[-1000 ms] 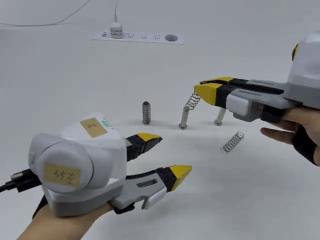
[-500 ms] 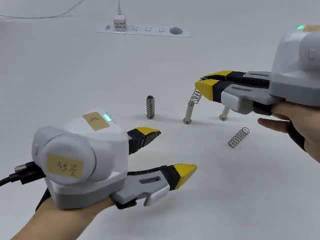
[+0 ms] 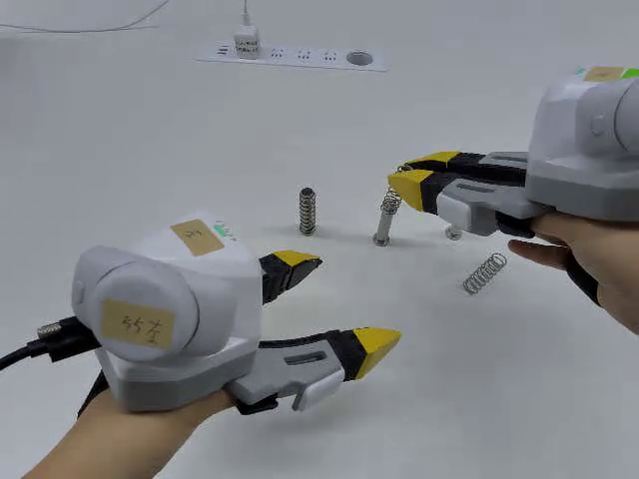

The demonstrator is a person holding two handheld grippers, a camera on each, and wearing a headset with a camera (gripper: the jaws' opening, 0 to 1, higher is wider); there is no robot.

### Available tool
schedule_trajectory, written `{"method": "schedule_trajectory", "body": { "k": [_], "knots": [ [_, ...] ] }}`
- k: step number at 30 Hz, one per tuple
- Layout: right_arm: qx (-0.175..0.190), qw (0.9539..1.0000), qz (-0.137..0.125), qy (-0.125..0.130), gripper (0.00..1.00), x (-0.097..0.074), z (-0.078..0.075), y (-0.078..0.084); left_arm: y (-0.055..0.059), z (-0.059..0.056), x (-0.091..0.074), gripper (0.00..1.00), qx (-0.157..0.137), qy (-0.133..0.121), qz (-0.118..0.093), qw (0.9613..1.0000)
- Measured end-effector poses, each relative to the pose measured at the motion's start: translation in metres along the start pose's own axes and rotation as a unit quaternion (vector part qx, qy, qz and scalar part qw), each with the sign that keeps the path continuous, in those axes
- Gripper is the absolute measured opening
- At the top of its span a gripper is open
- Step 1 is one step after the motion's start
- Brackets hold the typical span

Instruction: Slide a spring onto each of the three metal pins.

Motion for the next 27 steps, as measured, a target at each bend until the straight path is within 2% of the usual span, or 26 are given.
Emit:
{"method": "schedule_trajectory", "body": {
  "k": [14,27],
  "knots": [
    [-0.062,0.9973,0.04,0.003,0.11,0.01,0.006,0.011,0.003,-0.003,0.002,0.58,0.003,0.005,0.007,1.0],
    [-0.062,0.9963,0.059,0.007,0.11,0.018,0.004,0.025,0.002,-0.002,0.001,0.57,0.003,0.004,0.005,1.0]
  ]
}}
Point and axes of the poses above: the centre of the closed fingertips' face, and the gripper's own axes: x roughly forward along the fingers, z roughly to its left, y roughly out of its underside, the point moved 6 cm from there along -x, roughly backward along the fingers, and after that the axes turned 7 degrees about -y, right-handed, at the moved point
